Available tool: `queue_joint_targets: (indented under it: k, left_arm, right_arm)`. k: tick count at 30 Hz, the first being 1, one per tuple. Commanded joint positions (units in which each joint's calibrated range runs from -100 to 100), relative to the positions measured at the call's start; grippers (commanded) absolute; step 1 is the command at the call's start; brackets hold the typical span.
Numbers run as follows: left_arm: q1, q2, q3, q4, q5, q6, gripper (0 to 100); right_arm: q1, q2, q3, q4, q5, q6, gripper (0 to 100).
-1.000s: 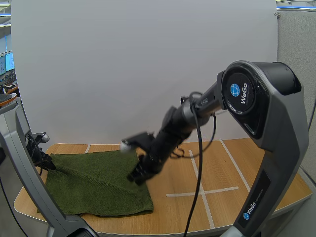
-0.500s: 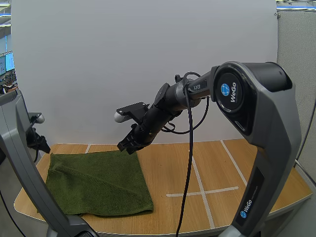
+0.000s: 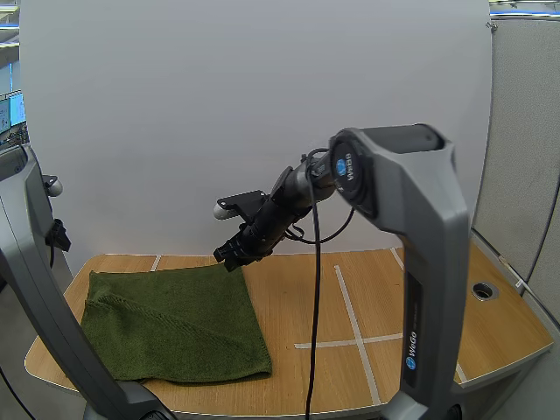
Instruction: Fold the towel
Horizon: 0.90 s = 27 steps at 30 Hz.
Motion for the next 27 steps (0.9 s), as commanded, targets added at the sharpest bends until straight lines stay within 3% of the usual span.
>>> queue_joint_targets:
  k: [1,5,10,12,13,14,17,18,19,27]
  left_arm:
    - [0.77,-2.1,0.1,-3.2,0.3,-1.2,93]
    - [0.77,-2.1,0.1,-4.0,0.3,-2.1,93]
    - [0.77,-2.1,0.1,-4.8,0.3,-2.1,91]
    - [0.77,-2.1,0.1,-4.8,0.3,-2.1,86]
    - [0.77,-2.1,0.1,-4.8,0.3,-2.2,80]
    - [0.77,-2.1,0.1,-4.8,0.3,-2.2,64]
    - [0.77,-2.1,0.1,-4.8,0.3,-2.2,33]
    - [0.77,-2.1,0.1,-4.9,0.3,-2.3,8]
    - [0.77,-2.1,0.1,-4.9,0.3,-2.3,0]
    - [0.77,-2.1,0.1,-4.9,0.3,-2.9,0]
  right_arm:
    - [-0.2,8.4,-9.3,0.7,-0.9,-0.7,69]
    - [-0.2,10.9,-12.5,0.5,-2.8,-0.7,85]
    - [-0.2,13.2,-15.0,-0.3,-7.5,-0.7,85]
    - [-0.2,14.2,-16.3,-0.4,-8.1,-0.7,85]
    - [-0.2,14.6,-16.7,-0.4,-8.1,-0.7,85]
    - [-0.2,15.3,-17.4,-0.4,-8.1,-0.7,85]
    - [-0.2,16.6,-18.4,-0.4,-8.8,-0.7,85]
    - [-0.2,17.1,-18.9,-0.4,-9.0,-0.7,85]
    - [-0.2,17.5,-18.9,-0.4,-9.7,-0.7,85]
    - [-0.2,19.7,-18.9,-0.3,-13.1,-0.7,78]
